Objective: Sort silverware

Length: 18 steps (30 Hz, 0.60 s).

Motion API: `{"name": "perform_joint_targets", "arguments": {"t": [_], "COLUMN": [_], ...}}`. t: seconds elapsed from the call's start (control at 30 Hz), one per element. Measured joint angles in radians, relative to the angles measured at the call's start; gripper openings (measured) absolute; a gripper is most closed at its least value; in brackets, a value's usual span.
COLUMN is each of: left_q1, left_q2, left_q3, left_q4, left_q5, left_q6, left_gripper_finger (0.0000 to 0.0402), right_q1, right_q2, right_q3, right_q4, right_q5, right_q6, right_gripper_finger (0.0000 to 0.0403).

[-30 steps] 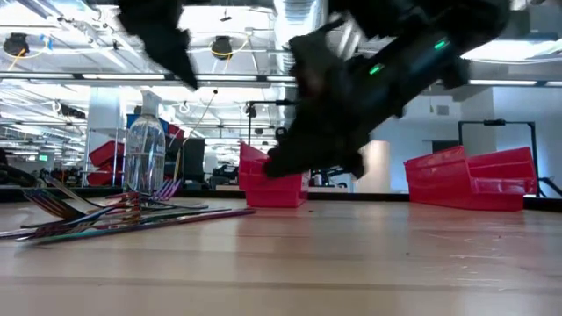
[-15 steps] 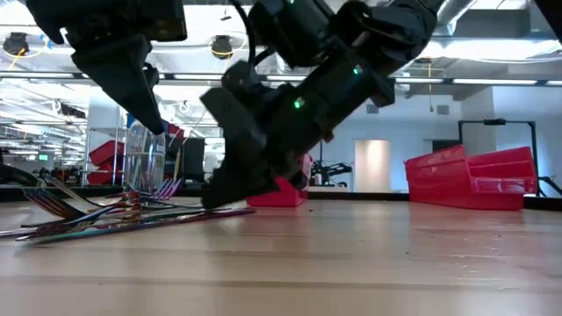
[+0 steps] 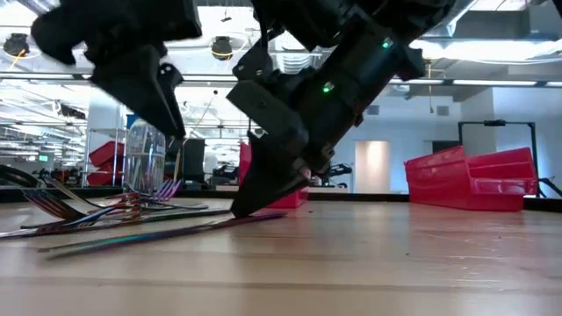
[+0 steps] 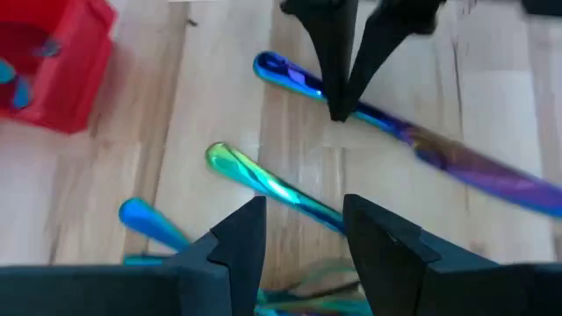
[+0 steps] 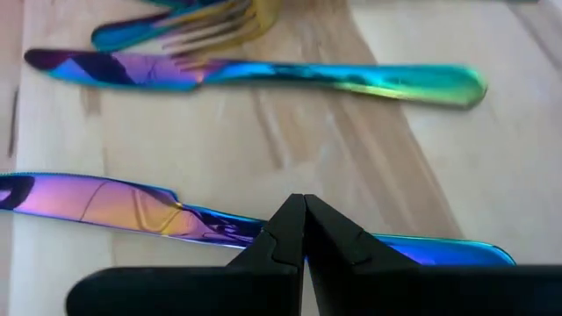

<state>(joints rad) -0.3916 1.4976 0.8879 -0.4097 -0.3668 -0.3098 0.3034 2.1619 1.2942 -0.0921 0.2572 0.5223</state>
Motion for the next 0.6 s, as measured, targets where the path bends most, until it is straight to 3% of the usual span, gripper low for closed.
{"name": "perform_joint_targets", "arguments": {"t": [0.33, 0.6], "left_q1": [0.001, 0.009], "left_q2": [0.243, 0.289], "left_q3": [0.001, 0.047], "left_q4": [0.282, 0.367], "left_q5": [0.039, 0.052], "left_q6": [0.157, 0.303], "left_gripper_finger": [0.0141, 0.0141], "right_q1": [0.059, 0.118], "right_q2": [-0.104, -0.246], "right_q3": [-0.010, -0.010], "right_q4": [-0.289, -0.371], "right_q5": [0.105, 0.137], "right_q6": [0.092, 0.274], "right_gripper_finger": [0.0000, 0.0000]}}
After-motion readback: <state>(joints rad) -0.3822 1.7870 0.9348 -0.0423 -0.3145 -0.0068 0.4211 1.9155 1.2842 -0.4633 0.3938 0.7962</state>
